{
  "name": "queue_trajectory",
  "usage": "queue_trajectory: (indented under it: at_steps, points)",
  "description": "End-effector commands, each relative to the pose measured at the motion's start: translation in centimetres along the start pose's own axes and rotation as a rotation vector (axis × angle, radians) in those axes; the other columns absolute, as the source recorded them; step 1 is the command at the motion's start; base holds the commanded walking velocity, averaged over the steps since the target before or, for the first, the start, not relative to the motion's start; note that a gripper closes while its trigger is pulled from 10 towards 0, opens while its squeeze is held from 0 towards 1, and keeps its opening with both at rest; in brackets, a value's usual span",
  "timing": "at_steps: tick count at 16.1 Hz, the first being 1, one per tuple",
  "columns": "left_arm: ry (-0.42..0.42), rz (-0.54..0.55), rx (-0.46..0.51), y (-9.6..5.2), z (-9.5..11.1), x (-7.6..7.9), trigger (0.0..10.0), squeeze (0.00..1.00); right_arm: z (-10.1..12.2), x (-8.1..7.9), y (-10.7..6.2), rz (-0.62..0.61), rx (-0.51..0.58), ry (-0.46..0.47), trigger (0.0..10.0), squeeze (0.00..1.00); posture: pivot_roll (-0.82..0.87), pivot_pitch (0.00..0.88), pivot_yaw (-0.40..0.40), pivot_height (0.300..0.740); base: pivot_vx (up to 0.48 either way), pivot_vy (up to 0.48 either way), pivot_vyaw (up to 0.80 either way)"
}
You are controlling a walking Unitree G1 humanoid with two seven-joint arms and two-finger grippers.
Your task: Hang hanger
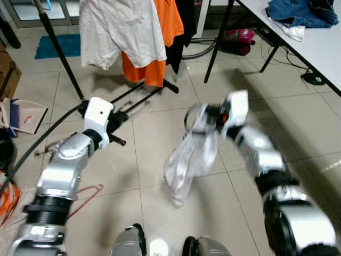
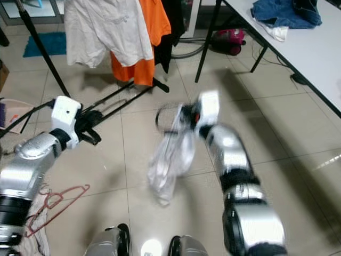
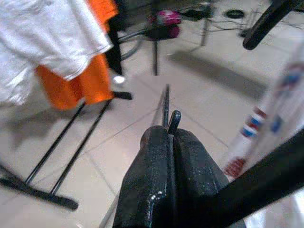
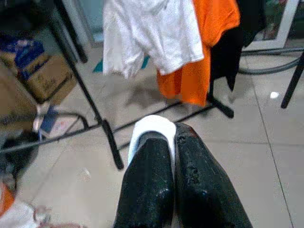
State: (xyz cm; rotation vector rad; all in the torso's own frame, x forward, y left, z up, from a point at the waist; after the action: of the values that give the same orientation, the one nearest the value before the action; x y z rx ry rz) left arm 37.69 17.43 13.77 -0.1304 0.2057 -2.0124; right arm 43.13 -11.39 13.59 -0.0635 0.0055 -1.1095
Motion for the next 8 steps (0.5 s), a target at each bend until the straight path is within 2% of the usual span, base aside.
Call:
queue_trajectory:
  at_steps: [1,2,4,5,6,7,8]
  points:
    - [-0.011,-0.037,0.037,0.4,1.1,0.8,10.0,0.0,1.9,0.8,0.5,-0.026,0.046,0.07,10.0,0.0,-0.01,0.153,-0.057,0.74,0.0,0.0,0.0]
    - [-0.03,-0.016,0.057,0.6,1.3,0.6,10.0,0.0,2.3,0.6,0.6,-0.018,0.057,0.064,10.0,0.0,-0.01,0.153,-0.057,0.74,0.0,0.0,0.0]
    - [-0.161,0.126,0.146,1.3,2.0,-0.7,10.0,0.0,3.1,0.3,0.8,-0.001,0.078,0.026,10.0,0.0,-0.02,0.138,-0.057,0.74,0.0,0.0,0.0]
    - [-0.328,0.294,0.204,1.3,1.2,-1.9,10.0,0.0,3.4,0.2,0.6,-0.001,0.106,0.024,10.0,0.0,-0.02,0.135,-0.056,0.74,0.0,0.0,0.0]
    - [-0.406,0.396,0.208,1.0,-0.6,-1.8,10.0,0.0,2.9,0.3,0.4,-0.015,0.107,0.037,10.0,0.0,-0.02,0.133,-0.058,0.74,0.0,0.0,0.0]
    - [-0.409,0.414,0.202,0.8,-1.2,-1.5,10.0,0.0,2.7,0.4,0.3,-0.023,0.102,0.041,10.0,0.0,-0.01,0.133,-0.059,0.74,0.0,0.0,0.0]
    - [-0.391,0.429,0.181,0.6,-2.6,-0.2,10.0,0.0,1.6,0.5,0.0,-0.049,0.089,0.061,10.0,0.0,-0.01,0.133,-0.06,0.74,0.0,0.0,0.0]
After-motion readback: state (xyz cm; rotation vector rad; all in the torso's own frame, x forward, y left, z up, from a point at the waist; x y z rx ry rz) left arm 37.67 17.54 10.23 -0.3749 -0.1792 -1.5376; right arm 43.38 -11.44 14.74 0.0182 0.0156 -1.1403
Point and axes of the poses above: a point about 5 cm out from each wrist's last joint towards the gripper, its own y axis pointing out of the wrist towards the gripper, its own z axis along the axis of the wrist's last joint, x = y × z, the point moved 6 cm from there along y, pointing out of the wrist towards the gripper, and after that the axes turned 12 degrees about -y, right-handed, at the moved point
